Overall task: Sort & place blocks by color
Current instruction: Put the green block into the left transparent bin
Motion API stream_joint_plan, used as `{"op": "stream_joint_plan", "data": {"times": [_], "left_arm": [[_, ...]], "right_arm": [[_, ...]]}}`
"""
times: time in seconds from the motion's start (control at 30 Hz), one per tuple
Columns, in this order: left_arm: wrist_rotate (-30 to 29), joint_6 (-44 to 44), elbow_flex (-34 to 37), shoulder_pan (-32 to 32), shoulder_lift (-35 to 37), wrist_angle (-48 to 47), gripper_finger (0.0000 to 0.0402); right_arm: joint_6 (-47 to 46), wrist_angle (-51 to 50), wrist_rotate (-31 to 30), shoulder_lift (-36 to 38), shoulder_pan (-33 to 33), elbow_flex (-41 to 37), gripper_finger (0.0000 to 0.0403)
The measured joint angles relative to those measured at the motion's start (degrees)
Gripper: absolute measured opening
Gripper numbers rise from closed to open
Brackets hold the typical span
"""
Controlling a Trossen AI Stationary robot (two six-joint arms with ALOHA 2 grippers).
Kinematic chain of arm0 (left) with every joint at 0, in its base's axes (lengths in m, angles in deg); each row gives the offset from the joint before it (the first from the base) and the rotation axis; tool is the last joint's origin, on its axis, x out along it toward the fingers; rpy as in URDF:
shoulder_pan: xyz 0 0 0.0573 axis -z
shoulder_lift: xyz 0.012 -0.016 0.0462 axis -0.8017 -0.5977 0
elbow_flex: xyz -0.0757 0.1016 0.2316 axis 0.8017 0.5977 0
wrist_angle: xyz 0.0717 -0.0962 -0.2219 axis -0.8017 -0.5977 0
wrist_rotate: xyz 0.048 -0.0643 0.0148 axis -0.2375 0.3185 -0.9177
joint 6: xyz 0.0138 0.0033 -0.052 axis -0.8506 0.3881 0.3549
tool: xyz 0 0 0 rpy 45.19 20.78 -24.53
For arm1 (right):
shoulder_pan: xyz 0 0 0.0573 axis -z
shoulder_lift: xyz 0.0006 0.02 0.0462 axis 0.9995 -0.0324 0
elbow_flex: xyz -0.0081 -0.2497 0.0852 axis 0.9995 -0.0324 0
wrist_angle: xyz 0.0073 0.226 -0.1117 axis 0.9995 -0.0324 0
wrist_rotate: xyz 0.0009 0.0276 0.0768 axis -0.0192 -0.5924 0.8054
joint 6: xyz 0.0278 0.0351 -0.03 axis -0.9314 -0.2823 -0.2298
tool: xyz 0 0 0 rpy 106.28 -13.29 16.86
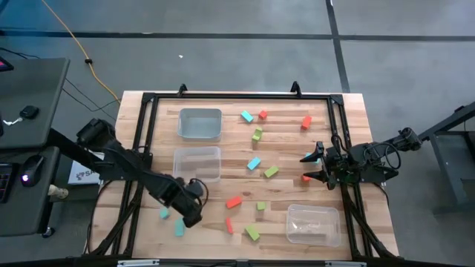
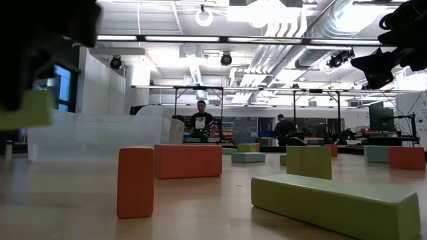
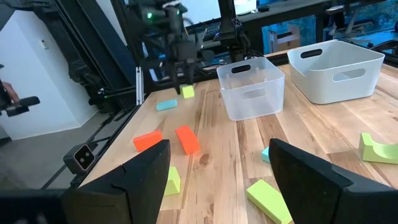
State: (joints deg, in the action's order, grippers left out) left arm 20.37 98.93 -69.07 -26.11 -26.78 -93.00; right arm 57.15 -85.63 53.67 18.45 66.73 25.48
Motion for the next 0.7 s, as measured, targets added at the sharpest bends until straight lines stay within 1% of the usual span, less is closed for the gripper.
{"op": "stream_joint_plan", "data": {"times": [0.17, 0.4, 0.6, 0.7], "left_arm": [[-4.02, -5.8, -0.25, -4.03, 3.92, -0.25, 0.0068], [-8.35, -15.61, -0.29, -11.2, 9.6, 0.42, 0.0069], [-11.32, -23.23, -0.29, -17.06, 15.48, 1.28, 0.007], [-11.44, -27.97, -0.29, -20.1, 17.71, 1.03, 0.007]], "right_arm": [[-0.01, 0.0, 0.01, 0.0, 0.0, -0.01, 0.0264], [-0.01, 0.0, 0.0, -0.02, -0.01, 0.0, 0.0264], [-0.01, 0.0, 0.02, 0.0, 0.0, 0.0, 0.0264], [-0.01, 0.0, 0.0, 0.0, -0.01, -0.01, 0.0264]]}}
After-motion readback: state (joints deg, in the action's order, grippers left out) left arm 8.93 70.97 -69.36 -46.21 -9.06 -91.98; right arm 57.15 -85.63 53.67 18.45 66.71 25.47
